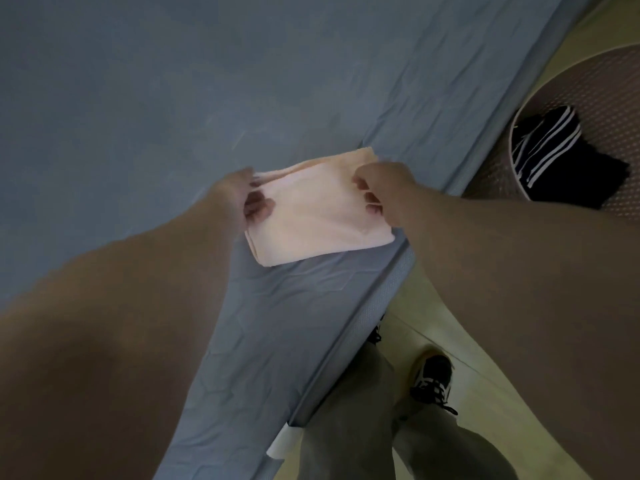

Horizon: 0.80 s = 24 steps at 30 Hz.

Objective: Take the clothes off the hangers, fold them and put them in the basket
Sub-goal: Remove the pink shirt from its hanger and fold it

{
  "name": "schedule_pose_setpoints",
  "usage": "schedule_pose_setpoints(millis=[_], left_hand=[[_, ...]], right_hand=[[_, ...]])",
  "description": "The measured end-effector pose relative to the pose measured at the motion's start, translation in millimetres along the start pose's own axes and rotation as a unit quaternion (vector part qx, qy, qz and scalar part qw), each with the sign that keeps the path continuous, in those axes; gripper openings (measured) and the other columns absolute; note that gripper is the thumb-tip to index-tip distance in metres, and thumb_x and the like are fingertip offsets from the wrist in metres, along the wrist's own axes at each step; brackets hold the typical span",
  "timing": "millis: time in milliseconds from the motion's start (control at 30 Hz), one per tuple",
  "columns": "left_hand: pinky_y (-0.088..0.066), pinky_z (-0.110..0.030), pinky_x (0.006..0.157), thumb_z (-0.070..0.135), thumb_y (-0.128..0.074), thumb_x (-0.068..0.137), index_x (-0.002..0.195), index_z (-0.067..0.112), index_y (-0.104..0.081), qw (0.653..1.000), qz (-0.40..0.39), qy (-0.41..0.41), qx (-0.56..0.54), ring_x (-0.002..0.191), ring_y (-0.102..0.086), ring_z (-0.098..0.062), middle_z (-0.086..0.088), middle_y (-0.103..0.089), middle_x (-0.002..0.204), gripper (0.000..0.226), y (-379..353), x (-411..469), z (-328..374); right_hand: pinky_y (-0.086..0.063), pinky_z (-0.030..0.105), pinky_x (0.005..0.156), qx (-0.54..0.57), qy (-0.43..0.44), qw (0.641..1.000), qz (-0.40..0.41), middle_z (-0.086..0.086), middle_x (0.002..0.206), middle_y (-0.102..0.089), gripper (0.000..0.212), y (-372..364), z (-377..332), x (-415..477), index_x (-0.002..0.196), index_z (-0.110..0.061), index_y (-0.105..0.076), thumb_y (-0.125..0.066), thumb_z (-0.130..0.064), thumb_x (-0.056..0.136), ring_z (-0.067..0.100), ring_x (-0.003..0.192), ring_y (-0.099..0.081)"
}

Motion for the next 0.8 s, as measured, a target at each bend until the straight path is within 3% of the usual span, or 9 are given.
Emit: schedule_pose_setpoints(millis=[100, 167, 200, 333, 433, 500, 667, 800], left_hand=[[-0.060, -0.039, 0.071, 0.051, -0.091, 0.038, 0.108, 0.012, -0.064, 0.996, 0.048, -0.047, 0.063, 0.072, -0.065, -0.020, -0.006, -0.068, 0.092, 0.085, 10, 67, -25], [-0.058, -0.050, 0.083, 0.050, -0.090, 0.007, 0.116, 0.015, -0.064, 0.988, 0.057, -0.029, 0.139, 0.089, -0.069, -0.024, -0.007, -0.070, 0.111, 0.118, 17, 98, -53], [-0.056, -0.051, 0.086, 0.051, -0.090, 0.005, 0.120, 0.016, -0.063, 0.985, 0.061, -0.015, 0.159, 0.094, -0.069, -0.026, -0.005, -0.069, 0.115, 0.122, 20, 106, -63], [-0.052, -0.051, 0.093, 0.060, -0.090, 0.037, 0.125, 0.015, -0.061, 0.993, 0.002, 0.037, 0.115, 0.103, -0.066, -0.030, -0.003, -0.067, 0.121, 0.103, 5, 49, -66], [-0.054, -0.047, 0.087, 0.052, -0.085, 0.067, 0.118, 0.017, -0.065, 0.992, -0.048, 0.088, 0.078, 0.102, -0.066, -0.027, -0.002, -0.069, 0.114, 0.065, -5, 27, -68], [-0.053, -0.047, 0.089, 0.050, -0.084, 0.070, 0.117, 0.016, -0.066, 0.992, -0.049, 0.084, 0.086, 0.103, -0.066, -0.027, -0.002, -0.069, 0.115, 0.060, -9, 18, -62], [-0.054, -0.050, 0.093, 0.058, -0.083, 0.066, 0.120, 0.011, -0.066, 0.988, -0.074, -0.010, 0.136, 0.099, -0.069, -0.028, -0.005, -0.071, 0.112, 0.074, -66, -25, 2], [-0.050, -0.030, 0.090, 0.053, -0.071, 0.083, 0.120, 0.009, -0.065, 0.948, -0.072, -0.182, 0.253, 0.102, -0.065, -0.023, -0.004, -0.068, 0.113, 0.058, -169, -93, 71]], right_hand=[[-0.047, 0.041, 0.102, -0.217, 0.033, 0.971, 0.097, 0.010, 0.141, -0.050, 0.064, 9, 14, 22, 0.138, -0.013, -0.044, -0.067, -0.030, 0.081, 0.031, 0.124, -0.054], [-0.042, 0.043, 0.108, -0.272, 0.003, 0.958, 0.095, 0.012, 0.150, -0.042, 0.081, 12, 29, 23, 0.149, -0.011, -0.033, -0.064, -0.047, 0.083, 0.032, 0.134, -0.046], [-0.042, 0.042, 0.107, -0.271, -0.014, 0.959, 0.078, 0.013, 0.150, -0.043, 0.083, 11, 34, 24, 0.149, -0.008, -0.033, -0.060, -0.053, 0.085, 0.033, 0.133, -0.047], [-0.043, 0.039, 0.097, -0.272, -0.038, 0.961, 0.029, 0.017, 0.143, -0.049, 0.072, 5, 43, 27, 0.142, -0.003, -0.043, -0.043, -0.057, 0.095, 0.037, 0.125, -0.051], [-0.042, 0.039, 0.100, -0.278, 0.003, 0.960, 0.032, 0.019, 0.144, -0.047, 0.065, 6, 33, 20, 0.140, -0.001, -0.044, -0.037, -0.053, 0.101, 0.037, 0.127, -0.049], [-0.043, 0.040, 0.100, -0.278, 0.034, 0.959, 0.038, 0.019, 0.140, -0.050, 0.057, 14, 22, 10, 0.137, -0.004, -0.044, -0.035, -0.050, 0.103, 0.037, 0.126, -0.050], [-0.045, 0.041, 0.093, -0.266, 0.105, 0.952, 0.107, 0.021, 0.127, -0.058, 0.044, 93, -22, -14, 0.125, -0.010, -0.047, -0.035, -0.047, 0.104, 0.041, 0.115, -0.056], [-0.048, 0.048, 0.095, -0.226, 0.087, 0.951, 0.191, 0.022, 0.123, -0.060, 0.048, 197, -35, -12, 0.126, -0.013, -0.044, -0.026, -0.052, 0.103, 0.042, 0.111, -0.058]])
Point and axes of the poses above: each hand's wrist, its own x-axis towards the middle knuckle, its own y-axis out of the back of the hand, z = x × y, the point moved 5 cm from there along x, towards the middle knuckle
